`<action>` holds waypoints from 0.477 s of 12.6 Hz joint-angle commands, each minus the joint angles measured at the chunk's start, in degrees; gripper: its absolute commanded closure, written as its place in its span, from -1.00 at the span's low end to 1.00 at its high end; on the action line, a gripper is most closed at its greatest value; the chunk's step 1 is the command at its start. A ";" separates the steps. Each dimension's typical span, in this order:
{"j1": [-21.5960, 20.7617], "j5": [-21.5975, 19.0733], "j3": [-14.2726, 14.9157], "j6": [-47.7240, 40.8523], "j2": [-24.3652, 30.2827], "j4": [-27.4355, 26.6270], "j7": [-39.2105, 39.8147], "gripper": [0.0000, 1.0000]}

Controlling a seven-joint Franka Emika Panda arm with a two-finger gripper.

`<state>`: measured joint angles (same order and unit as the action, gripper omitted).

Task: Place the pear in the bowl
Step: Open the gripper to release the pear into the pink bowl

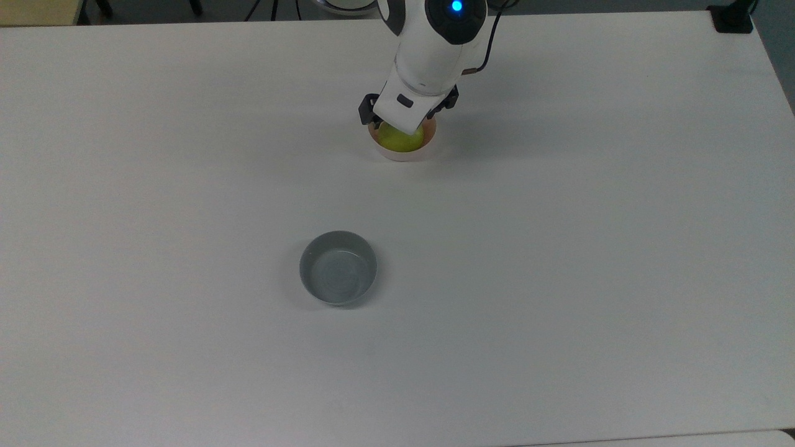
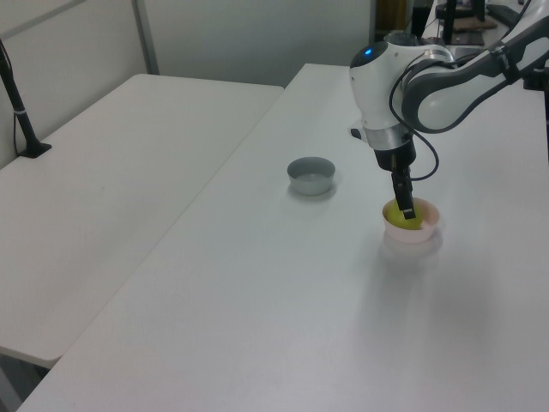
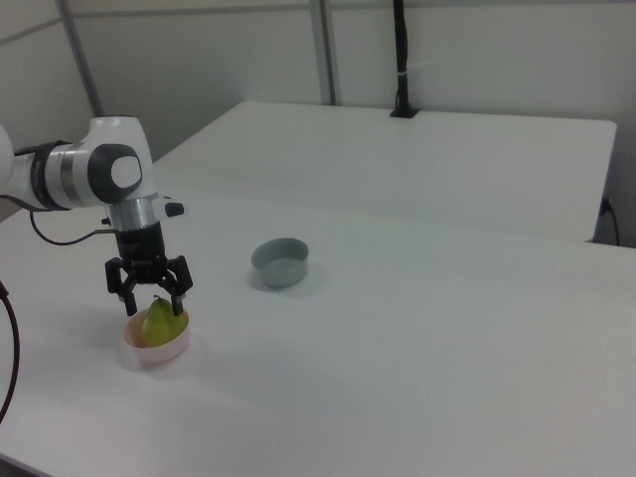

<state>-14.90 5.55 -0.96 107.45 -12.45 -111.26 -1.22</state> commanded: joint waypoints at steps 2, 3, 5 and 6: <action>-0.57 0.96 0.52 1.71 0.40 -0.01 -1.24 -1.00; -0.57 0.96 0.52 1.63 0.58 0.08 -1.16 -1.00; -0.05 0.96 0.52 0.93 1.45 2.01 -1.16 -1.00; 0.13 0.87 0.52 0.58 2.15 2.89 -1.24 -1.00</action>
<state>-14.77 5.57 -0.85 107.50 -12.32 -109.67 -1.30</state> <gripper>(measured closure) 0.000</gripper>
